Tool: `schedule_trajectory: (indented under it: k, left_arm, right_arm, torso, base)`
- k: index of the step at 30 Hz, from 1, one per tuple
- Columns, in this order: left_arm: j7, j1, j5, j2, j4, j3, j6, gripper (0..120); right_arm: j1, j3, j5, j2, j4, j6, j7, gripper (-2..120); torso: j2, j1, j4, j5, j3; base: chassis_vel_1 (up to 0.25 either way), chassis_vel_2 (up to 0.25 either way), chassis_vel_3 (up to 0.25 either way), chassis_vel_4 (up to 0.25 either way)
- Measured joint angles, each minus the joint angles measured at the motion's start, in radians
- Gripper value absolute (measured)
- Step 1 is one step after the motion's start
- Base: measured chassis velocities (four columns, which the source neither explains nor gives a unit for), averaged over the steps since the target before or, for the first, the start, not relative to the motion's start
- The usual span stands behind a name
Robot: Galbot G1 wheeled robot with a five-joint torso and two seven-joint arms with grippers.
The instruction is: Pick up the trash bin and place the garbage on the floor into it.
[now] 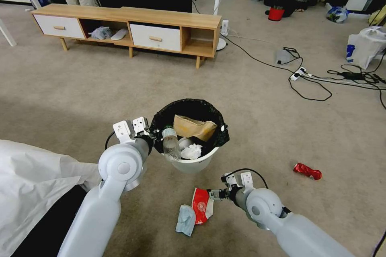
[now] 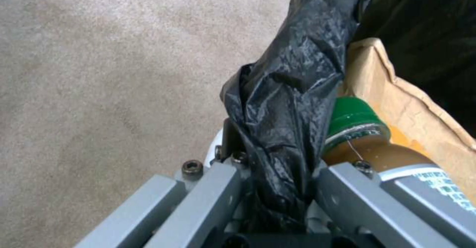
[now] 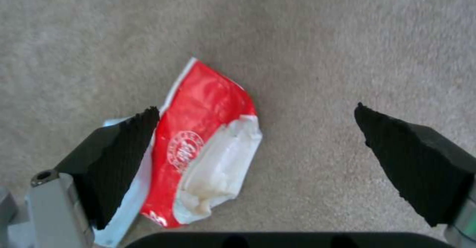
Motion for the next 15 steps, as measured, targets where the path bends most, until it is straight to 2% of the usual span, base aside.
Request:
schedule_trajectory:
  k: [15]
  left_arm:
    - [0.008, 0.005, 0.006, 0.005, 0.001, -0.007, -0.001, 2]
  right_arm:
    - [0.027, -0.059, -0.046, 0.063, -0.168, 0.036, -0.011, 100]
  torso:
    - [0.000, 0.000, 0.0000, 0.0000, 0.000]
  base:
    - [0.000, 0.000, 0.000, 0.000]
